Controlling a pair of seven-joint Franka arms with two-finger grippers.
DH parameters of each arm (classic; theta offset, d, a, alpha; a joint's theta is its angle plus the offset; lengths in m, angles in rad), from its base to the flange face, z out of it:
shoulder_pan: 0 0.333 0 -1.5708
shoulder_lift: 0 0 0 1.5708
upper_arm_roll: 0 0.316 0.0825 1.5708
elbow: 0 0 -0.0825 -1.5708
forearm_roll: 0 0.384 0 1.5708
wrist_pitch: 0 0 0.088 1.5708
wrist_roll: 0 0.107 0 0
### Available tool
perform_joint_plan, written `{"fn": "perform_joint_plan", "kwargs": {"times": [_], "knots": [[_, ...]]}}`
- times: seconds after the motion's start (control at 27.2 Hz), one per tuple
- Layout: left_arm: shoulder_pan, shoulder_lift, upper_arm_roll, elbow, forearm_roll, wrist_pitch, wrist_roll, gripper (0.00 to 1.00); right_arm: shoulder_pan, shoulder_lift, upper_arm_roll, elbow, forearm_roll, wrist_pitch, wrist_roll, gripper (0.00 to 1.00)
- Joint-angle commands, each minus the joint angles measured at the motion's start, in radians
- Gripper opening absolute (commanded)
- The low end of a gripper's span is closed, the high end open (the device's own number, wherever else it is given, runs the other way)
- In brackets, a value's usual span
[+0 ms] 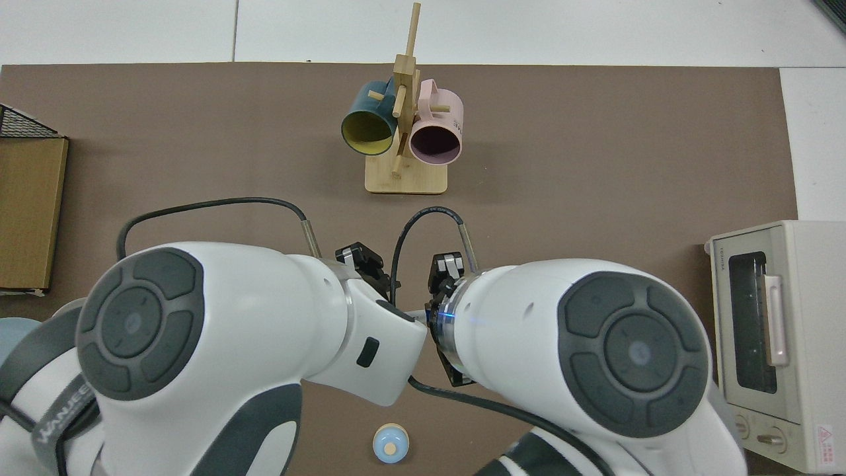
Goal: Put markers into pen holder
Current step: 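Bring the marker to the left gripper while the left gripper grasps it, then open the right gripper, releasing the marker to the left gripper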
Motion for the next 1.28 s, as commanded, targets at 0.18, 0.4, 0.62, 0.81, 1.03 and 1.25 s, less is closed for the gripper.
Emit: {"fn": "perform_joint_plan", "kwargs": {"times": [0.18, 0.4, 0.62, 0.81, 1.03, 1.25], "knots": [[-0.015, -0.004, 0.012, -0.011, -0.013, 0.025, -0.010, 0.46, -0.004, 0.028, 0.002, 0.015, 0.002, 0.051, 0.028, 0.00], [-0.009, -0.006, 0.014, -0.005, -0.013, 0.025, -0.010, 0.46, -0.010, 0.029, 0.002, 0.011, -0.001, 0.054, 0.020, 0.00], [-0.009, -0.006, 0.014, -0.005, -0.006, 0.025, -0.001, 0.36, -0.013, 0.029, 0.002, 0.009, -0.001, 0.055, 0.017, 0.00], [-0.008, -0.006, 0.015, -0.003, 0.013, 0.023, 0.016, 0.00, -0.013, 0.029, 0.002, 0.008, -0.001, 0.055, 0.015, 0.00], [-0.008, -0.006, 0.015, 0.001, 0.022, 0.019, 0.001, 0.00, -0.015, 0.028, 0.002, 0.008, -0.001, 0.054, 0.015, 0.04], [-0.003, -0.007, 0.022, 0.004, 0.022, 0.010, -0.007, 0.00, -0.038, 0.029, -0.001, 0.008, -0.006, 0.043, -0.058, 1.00]]}}
